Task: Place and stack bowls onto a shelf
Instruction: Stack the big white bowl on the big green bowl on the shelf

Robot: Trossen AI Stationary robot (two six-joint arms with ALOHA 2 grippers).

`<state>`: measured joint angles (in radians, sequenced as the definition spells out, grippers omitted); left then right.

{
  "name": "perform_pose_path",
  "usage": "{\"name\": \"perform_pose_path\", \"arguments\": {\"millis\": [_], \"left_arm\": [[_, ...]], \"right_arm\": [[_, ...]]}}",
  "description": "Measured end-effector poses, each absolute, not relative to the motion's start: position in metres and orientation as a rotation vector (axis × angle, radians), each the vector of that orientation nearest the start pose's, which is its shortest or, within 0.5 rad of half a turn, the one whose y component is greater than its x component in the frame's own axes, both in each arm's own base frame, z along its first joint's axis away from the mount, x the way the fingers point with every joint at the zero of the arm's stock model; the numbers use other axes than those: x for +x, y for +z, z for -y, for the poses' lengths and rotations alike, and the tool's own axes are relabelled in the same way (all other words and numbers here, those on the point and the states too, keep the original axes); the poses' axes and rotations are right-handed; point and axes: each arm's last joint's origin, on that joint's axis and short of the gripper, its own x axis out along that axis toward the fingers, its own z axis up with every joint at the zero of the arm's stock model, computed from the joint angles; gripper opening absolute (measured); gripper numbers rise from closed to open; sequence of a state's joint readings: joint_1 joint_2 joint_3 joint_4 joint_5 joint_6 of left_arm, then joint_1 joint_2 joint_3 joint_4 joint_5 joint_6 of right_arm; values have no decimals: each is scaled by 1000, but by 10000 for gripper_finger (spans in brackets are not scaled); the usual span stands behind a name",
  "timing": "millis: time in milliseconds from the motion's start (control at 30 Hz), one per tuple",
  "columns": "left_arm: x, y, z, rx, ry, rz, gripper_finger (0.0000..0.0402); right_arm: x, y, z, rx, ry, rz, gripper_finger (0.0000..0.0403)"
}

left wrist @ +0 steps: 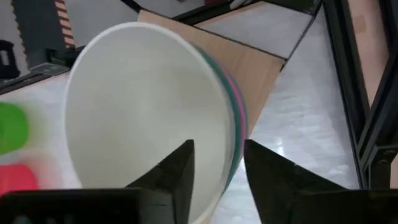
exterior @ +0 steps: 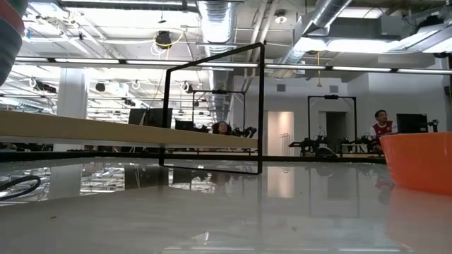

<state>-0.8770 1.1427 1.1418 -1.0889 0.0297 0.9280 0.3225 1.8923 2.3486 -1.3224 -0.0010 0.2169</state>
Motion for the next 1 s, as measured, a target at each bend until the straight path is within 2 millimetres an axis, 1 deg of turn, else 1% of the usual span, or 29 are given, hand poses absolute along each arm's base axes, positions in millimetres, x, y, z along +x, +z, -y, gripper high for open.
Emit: {"name": "perform_pose_path", "arguments": {"millis": [133,267,333,367,433,467,533,600,633,800,867,1000], "left_arm": [[127,330,155,1268,-1176,-584,154],[121,341,154,1267,-1102,-615,165],[119,345,156,1194,-1071,-633,164],[117,346,158,1124,-1066,-653,159],[115,346,165,980,-1071,-665,142],[116,346,169,934,-1044,-665,128],[115,346,175,904,-945,-660,88],[112,347,177,866,-845,-658,35],[111,348,178,826,-798,-666,18],[105,351,178,573,-637,-707,2],[101,351,180,507,-583,-662,1],[86,341,183,420,-464,-533,0]], "right_arm": [[344,445,-114,72,211,-846,260],[346,446,-114,76,214,-825,260],[346,446,-114,76,214,-823,260],[346,446,-114,77,214,-823,260],[346,446,-114,78,214,-822,260],[346,446,-114,79,214,-822,260],[346,446,-114,79,213,-821,260],[346,446,-114,78,213,-821,260],[346,446,-114,73,215,-820,260],[348,446,-109,71,204,-818,260],[349,446,-106,72,196,-817,260],[350,446,-100,79,181,-816,260]]}}
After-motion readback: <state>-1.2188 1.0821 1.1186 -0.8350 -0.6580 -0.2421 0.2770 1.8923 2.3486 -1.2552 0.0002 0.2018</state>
